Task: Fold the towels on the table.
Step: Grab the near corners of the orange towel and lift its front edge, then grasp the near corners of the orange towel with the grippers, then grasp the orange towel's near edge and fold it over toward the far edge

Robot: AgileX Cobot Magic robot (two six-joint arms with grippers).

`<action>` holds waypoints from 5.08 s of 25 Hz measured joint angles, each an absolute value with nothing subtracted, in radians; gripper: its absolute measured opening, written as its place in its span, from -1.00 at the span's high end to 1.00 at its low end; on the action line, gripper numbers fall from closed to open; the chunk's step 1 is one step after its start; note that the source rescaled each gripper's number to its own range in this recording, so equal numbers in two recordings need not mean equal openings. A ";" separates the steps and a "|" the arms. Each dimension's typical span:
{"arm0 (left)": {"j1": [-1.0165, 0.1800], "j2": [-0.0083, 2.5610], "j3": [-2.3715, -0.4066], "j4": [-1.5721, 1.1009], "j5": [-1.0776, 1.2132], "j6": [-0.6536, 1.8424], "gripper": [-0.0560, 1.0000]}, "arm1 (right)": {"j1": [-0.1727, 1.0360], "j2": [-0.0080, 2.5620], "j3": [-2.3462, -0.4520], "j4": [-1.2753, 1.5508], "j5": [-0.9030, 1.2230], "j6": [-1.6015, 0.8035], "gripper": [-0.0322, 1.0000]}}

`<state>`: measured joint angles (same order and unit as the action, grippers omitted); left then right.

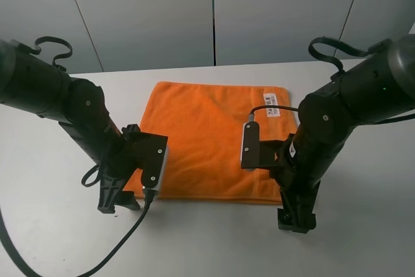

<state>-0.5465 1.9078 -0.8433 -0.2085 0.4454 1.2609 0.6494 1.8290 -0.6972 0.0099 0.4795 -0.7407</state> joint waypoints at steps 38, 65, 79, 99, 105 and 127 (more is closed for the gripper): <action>-0.547 1.926 -0.851 -0.195 0.414 1.212 0.73 | 0.651 1.862 -0.714 -0.141 0.530 -0.690 0.10; -0.549 1.683 -0.893 -0.141 0.540 1.112 0.87 | 0.651 1.667 -0.812 -0.397 0.732 -0.631 0.94; -0.543 1.689 -1.051 0.095 0.472 0.875 0.87 | 0.599 1.671 -0.979 -0.716 0.711 -0.527 0.94; -0.426 1.885 -1.099 0.127 0.264 0.727 0.89 | 0.458 1.975 -1.150 -0.804 0.490 -0.516 0.94; -0.401 1.923 -1.100 0.127 0.196 0.725 0.89 | 0.440 2.027 -1.186 -0.822 0.450 -0.500 0.94; -0.380 1.970 -1.100 0.129 0.074 0.714 0.89 | 0.412 2.086 -1.210 -0.979 0.345 -0.429 0.94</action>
<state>-0.3797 1.9701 -1.1001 0.1286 0.0737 0.7135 0.4118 2.0864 -1.2097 -0.9793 0.3452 -0.4289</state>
